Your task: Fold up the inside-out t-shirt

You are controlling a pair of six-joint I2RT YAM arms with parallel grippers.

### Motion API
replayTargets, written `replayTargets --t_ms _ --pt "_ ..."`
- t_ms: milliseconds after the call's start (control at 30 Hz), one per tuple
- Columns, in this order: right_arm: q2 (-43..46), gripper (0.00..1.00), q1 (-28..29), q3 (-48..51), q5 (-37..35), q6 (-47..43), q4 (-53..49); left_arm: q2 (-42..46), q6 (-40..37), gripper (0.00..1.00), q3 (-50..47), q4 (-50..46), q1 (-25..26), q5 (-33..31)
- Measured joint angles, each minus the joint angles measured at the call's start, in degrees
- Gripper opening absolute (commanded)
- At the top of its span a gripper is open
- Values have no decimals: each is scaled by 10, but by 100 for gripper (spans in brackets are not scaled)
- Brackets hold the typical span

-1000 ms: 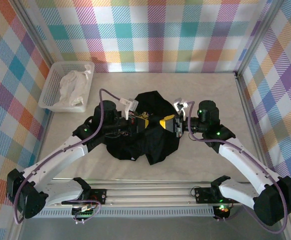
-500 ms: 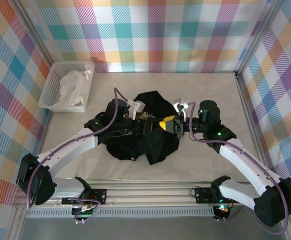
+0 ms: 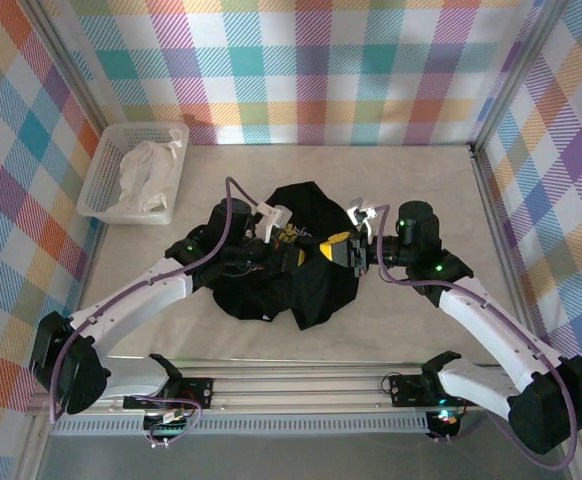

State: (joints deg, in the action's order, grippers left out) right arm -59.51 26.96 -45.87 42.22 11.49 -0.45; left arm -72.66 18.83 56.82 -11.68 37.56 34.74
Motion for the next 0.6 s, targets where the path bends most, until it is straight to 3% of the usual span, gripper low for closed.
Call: replayTargets --t_ms 67,333,600 --pt "0 0 0 0 -2 0 -1 1 1 0 0 0 0 4" --pt "4 0 0 -1 -18 0 -2 10 6 0 -3 9 0 6" --pt "5 0 0 -1 -52 16 -5 94 33 0 -34 63 0 -3"
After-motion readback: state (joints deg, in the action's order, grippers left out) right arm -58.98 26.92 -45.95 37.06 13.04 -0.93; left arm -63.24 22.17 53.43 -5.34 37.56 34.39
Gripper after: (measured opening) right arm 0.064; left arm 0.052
